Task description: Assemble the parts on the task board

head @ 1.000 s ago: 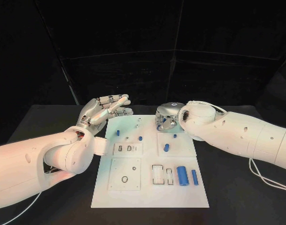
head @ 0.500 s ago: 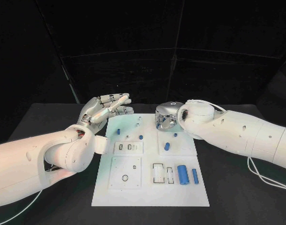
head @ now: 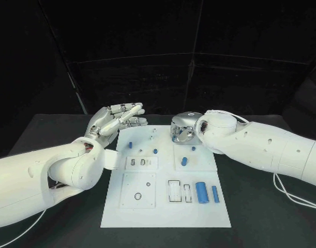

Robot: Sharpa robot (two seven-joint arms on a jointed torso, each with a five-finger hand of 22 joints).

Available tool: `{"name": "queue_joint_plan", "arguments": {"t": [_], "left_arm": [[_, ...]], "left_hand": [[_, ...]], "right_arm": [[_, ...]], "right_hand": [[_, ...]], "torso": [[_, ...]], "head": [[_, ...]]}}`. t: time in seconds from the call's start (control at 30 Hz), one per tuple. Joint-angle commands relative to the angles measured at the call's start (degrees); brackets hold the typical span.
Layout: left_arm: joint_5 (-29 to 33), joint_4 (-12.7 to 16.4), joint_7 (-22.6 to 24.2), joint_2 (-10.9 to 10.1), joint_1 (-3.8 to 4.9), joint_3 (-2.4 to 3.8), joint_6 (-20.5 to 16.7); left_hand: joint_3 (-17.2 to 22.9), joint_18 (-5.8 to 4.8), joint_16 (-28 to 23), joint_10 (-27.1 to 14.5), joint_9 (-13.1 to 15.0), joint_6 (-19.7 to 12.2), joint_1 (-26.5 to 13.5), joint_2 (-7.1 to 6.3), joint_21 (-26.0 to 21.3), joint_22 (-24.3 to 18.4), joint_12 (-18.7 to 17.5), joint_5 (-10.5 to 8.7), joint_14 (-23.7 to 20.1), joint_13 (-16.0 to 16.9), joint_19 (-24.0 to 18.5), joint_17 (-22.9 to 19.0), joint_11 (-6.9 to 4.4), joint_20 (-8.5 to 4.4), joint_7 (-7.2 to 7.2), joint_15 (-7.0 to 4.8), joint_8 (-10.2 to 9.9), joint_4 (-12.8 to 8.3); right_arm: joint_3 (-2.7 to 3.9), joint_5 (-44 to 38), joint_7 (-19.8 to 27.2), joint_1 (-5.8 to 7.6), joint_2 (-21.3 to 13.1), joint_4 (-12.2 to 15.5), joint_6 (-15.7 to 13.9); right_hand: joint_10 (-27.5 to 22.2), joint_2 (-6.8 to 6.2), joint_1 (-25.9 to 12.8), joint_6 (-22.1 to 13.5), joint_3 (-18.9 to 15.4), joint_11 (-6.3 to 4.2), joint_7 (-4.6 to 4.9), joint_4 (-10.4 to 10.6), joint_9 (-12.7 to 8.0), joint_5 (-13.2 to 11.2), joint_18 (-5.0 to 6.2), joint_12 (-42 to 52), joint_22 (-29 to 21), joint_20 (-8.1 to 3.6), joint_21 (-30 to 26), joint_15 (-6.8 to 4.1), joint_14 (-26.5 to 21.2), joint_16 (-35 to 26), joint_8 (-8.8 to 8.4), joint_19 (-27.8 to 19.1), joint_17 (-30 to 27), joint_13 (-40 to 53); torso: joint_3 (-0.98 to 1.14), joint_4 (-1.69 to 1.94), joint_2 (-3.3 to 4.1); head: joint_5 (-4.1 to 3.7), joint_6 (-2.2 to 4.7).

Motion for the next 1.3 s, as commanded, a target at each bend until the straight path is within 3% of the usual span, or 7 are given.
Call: {"name": "queue_joint_plan", "arguments": {"t": [0.03, 0.23, 0.4, 0.5, 0.77, 1.0, 1.3], "left_arm": [[-0.4, 0.1, 0.0, 0.0, 0.14, 0.04, 0.7], [-0.4, -0.1, 0.0, 0.0, 0.19, 0.04, 0.8], [-0.4, -0.4, 0.0, 0.2, 0.20, 0.04, 0.8], [-0.4, -0.5, 0.0, 0.4, 0.20, 0.04, 0.9], [-0.4, -0.7, 0.0, 0.5, 0.21, 0.03, 1.0], [-0.4, -0.5, 0.0, 0.5, 0.27, 0.04, 1.0], [-0.4, -0.3, 0.0, 0.5, 0.51, 0.04, 0.9]], "left_hand": [[0.0, 0.57, -0.3, 0.0, -0.1, -0.7, 0.4, -0.02, 0.2, 0.0, -0.2, 0.15, -0.2, -0.1, 0.2, -0.1, 0.30, -0.07, 2.27, 0.20, -0.3, -0.3], [0.0, 0.57, -0.3, 0.0, -0.1, -0.9, 0.3, -0.04, 0.2, 0.0, -0.3, 0.15, -0.2, -0.1, 0.2, -0.1, 0.34, -0.06, 2.33, 0.22, -0.4, -0.2], [-0.1, 0.56, -0.4, 0.0, -0.2, -0.9, 0.2, -0.06, 0.2, 0.0, -0.3, 0.15, -0.2, -0.1, 0.2, -0.1, 0.36, -0.05, 2.36, 0.24, -0.4, -0.2], [-0.1, 0.56, -0.4, 0.0, -0.2, -0.9, 0.2, -0.06, 0.2, 0.0, -0.3, 0.15, -0.2, -0.1, 0.2, -0.1, 0.36, -0.05, 2.36, 0.24, -0.4, -0.2], [-0.1, 0.56, -0.4, 0.0, -0.2, -0.9, 0.2, -0.06, 0.2, 0.0, -0.3, 0.15, -0.2, -0.1, 0.2, -0.1, 0.36, -0.05, 2.36, 0.24, -0.4, -0.2], [-0.1, 0.56, -0.4, 0.0, -0.1, -0.8, 0.2, -0.06, 0.2, -0.1, -0.4, 0.15, -0.2, -0.1, 0.2, -0.1, 0.38, -0.04, 2.38, 0.25, -0.4, -0.3], [-0.1, 0.56, -0.4, 0.0, -0.1, -0.8, 0.2, -0.06, 0.2, -0.1, -0.4, 0.15, -0.2, -0.1, 0.2, -0.1, 0.38, -0.04, 2.38, 0.25, -0.4, -0.3]], "right_arm": [[0.05, -0.5, -0.5, 0.12, -0.3, 1.0, -7.0], [0.07, -0.4, -0.9, 0.12, 0.2, 1.2, -11.7], [0.09, -0.1, -0.6, 0.13, 1.7, -0.3, -13.4], [0.09, 0.2, -0.2, 0.13, 3.2, -2.1, -14.3], [0.10, 0.9, 0.5, 0.13, 7.0, -5.8, -13.8], [0.11, 1.0, 0.6, 0.13, 9.2, -7.9, -12.7], [0.11, 1.1, 0.8, 0.13, 11.1, -10.2, -11.7]], "right_hand": [[0.5, 0.02, 0.5, 0.5, 0.6, -0.03, 0.15, 0.0, 0.1, -0.2, -0.58, 0.3, 1.2, 0.04, 0.8, -0.05, 0.8, 0.5, 0.22, 0.7, 0.5, 0.1], [0.5, -0.20, 0.3, 0.5, 1.0, 0.01, 0.23, 0.1, 0.1, -0.3, -0.70, 0.3, 2.0, 0.05, 1.3, -0.03, 0.8, 0.8, 0.18, 1.0, 0.8, 0.1], [0.5, -0.39, 0.2, 0.4, 1.3, 0.06, 0.30, 0.2, 0.0, -0.4, -0.72, 0.2, 2.1, 0.07, 1.5, 0.00, 0.8, 0.9, 0.13, 1.0, 0.8, 0.1], [0.5, -0.40, 0.1, 0.4, 1.3, 0.07, 0.30, 0.3, 0.0, -0.5, -0.72, 0.2, 2.1, 0.07, 1.5, 0.01, 0.8, 0.9, 0.12, 1.0, 0.8, 0.1], [0.2, -0.79, -0.3, 0.2, 1.7, 0.18, 0.40, 0.6, 0.0, -0.7, -0.76, 0.1, 2.4, 0.16, 1.9, 0.11, 0.8, 1.3, -0.07, 1.0, 1.0, 0.1], [0.2, -0.85, -0.3, 0.2, 1.8, 0.19, 0.40, 0.7, 0.0, -0.8, -0.77, 0.0, 2.5, 0.18, 1.9, 0.13, 0.8, 1.3, -0.08, 1.0, 1.1, 0.1], [0.2, -0.92, -0.4, 0.2, 1.9, 0.20, 0.42, 0.7, 0.0, -0.9, -0.78, 0.0, 2.6, 0.21, 2.0, 0.15, 0.8, 1.4, -0.11, 1.0, 1.2, 0.1]], "torso": [[-0.06, -0.01, -0.02], [-0.05, 0.11, 0.10], [-0.03, 0.26, 0.25], [-0.02, 0.08, 0.19], [-0.03, 0.11, 0.38], [0.00, 0.10, 0.62], [0.00, 0.16, 0.79]], "head": [[0.08, 0.18], [0.09, 0.49], [0.28, 0.58], [0.58, 0.45], [0.80, 0.72], [1.17, 0.68], [1.05, 0.44]]}}
